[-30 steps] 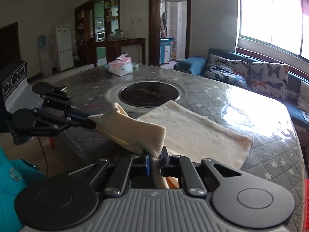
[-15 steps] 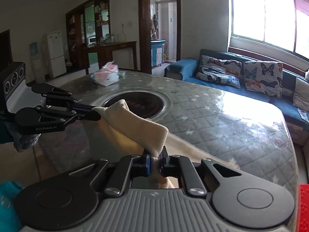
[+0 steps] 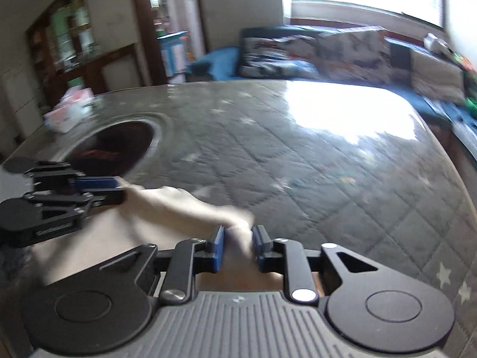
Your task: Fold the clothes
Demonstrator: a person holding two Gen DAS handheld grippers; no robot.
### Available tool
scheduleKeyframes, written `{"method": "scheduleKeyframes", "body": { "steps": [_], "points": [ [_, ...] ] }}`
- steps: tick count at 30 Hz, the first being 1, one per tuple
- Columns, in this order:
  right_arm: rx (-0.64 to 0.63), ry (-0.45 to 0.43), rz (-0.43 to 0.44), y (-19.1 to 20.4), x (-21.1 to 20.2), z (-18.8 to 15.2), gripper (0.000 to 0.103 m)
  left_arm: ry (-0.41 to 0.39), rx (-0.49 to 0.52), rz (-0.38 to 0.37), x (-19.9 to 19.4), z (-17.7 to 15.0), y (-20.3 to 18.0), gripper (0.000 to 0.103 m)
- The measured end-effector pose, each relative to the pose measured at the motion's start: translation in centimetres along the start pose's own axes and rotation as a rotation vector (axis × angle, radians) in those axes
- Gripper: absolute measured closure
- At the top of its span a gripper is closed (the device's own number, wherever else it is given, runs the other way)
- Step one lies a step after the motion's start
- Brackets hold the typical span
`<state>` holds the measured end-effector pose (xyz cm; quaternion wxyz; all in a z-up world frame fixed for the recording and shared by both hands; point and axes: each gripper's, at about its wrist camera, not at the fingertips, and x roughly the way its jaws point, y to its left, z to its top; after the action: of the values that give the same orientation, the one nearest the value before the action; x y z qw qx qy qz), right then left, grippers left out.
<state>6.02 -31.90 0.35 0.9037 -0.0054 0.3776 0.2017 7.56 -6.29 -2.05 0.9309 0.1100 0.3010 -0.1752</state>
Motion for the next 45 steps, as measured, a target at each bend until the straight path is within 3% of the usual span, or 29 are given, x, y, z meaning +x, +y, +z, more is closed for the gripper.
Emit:
{"method": "scheduleKeyframes", "body": {
  "steps": [6,11,14,19,24,30,35,45],
  "points": [
    [-0.001,-0.054,-0.005,0.3,-2.0,-0.6,0.081,-0.013,-0.047,-0.003,-1.8,1.1,0.0,0.079],
    [-0.011,-0.056,0.005,1.4,-1.6,0.2,0.081,-0.020,-0.056,-0.081,-2.4,2.5,-1.5,0.079],
    [-0.006,-0.053,-0.031,1.5,-1.0,0.2,0.082,-0.003,-0.048,-0.111,-1.6,3.0,-2.6,0.079],
    [-0.045,-0.124,-0.110,2.1,-2.2,0.6,0.082,0.038,-0.043,-0.115,0.2,2.7,-3.2,0.079],
    [-0.050,-0.075,-0.034,2.7,-1.4,0.3,0.087,0.048,-0.046,-0.107,1.0,2.6,-3.2,0.079],
    [-0.033,-0.033,-0.039,2.2,0.4,-0.3,0.089,0.046,-0.039,-0.103,1.0,2.6,-3.3,0.078],
    [-0.065,-0.054,-0.030,2.4,-2.1,-0.5,0.088,0.019,-0.048,-0.116,-0.3,2.5,-3.1,0.078],
    [-0.155,-0.045,0.023,4.8,-7.2,-4.4,0.086,-0.037,0.004,-0.168,-6.3,0.3,-5.2,0.077]
  ]
}}
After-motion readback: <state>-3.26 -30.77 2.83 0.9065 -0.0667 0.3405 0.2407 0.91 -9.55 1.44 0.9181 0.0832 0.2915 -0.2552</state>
